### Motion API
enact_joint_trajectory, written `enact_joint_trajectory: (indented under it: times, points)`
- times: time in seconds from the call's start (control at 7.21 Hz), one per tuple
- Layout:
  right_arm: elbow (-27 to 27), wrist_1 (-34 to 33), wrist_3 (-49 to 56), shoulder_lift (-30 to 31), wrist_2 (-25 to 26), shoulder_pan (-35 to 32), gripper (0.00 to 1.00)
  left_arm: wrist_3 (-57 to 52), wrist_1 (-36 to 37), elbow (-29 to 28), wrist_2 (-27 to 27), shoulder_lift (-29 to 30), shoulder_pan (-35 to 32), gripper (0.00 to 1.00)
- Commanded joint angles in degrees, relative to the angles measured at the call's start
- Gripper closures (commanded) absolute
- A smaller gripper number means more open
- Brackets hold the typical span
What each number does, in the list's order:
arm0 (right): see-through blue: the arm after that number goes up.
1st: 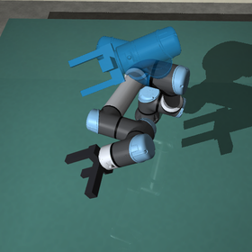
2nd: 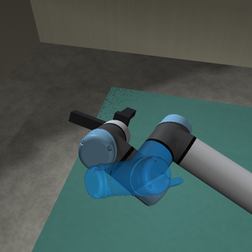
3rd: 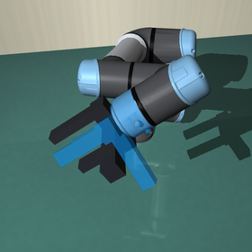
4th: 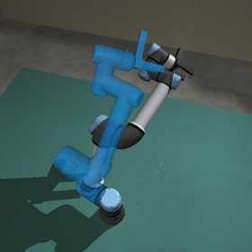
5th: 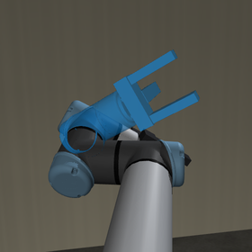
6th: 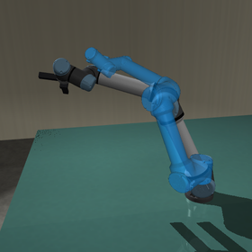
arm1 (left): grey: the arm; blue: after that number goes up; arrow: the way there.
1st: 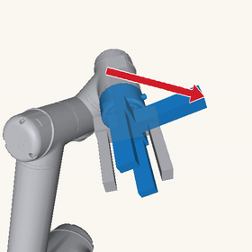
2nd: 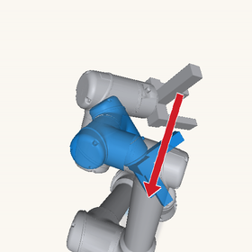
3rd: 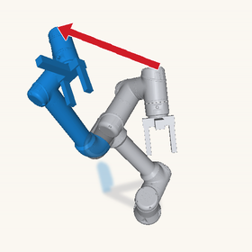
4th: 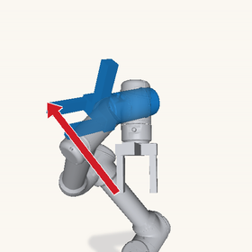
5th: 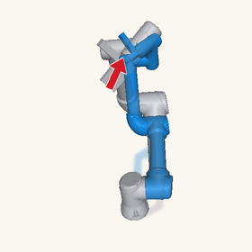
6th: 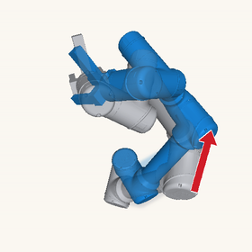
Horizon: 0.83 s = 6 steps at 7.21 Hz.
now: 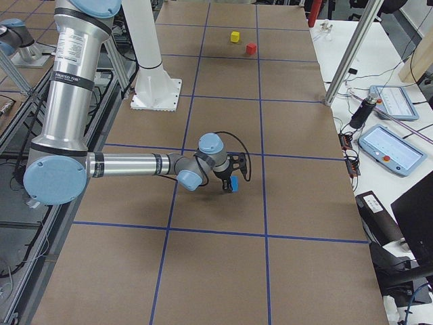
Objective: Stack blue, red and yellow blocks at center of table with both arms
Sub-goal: 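Lower the right gripper onto the blue block and close it, then carry the blue block with the right gripper to the table center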
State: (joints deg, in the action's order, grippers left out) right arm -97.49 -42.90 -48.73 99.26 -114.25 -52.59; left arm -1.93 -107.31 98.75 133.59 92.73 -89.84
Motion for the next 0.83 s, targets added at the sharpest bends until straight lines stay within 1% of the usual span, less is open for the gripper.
enact_joint_trajectory:
  times: [0.0,0.14,0.42,0.56,0.69]
  points:
    - [-0.07,-11.81,-0.13,-11.49,0.61,0.3,1.0,0.17,0.09,-0.31,0.0,0.0,-0.07,0.0]
    - [0.28,-16.3,-0.83,-16.94,0.7,2.21,1.0,0.17,0.09,-0.31,0.0,0.0,0.01,0.0]
    - [0.63,-34.27,-1.71,-32.04,1.31,6.95,1.0,0.26,0.09,-0.48,-0.09,0.0,0.02,0.0]
    - [1.16,-36.53,-3.28,-36.9,4.97,10.55,1.0,0.26,0.09,-0.48,-0.09,0.0,0.02,0.0]
    - [2.47,-36.56,-8.35,-40.08,8.05,14.06,1.0,0.26,0.17,-0.57,-0.09,0.0,0.02,0.0]
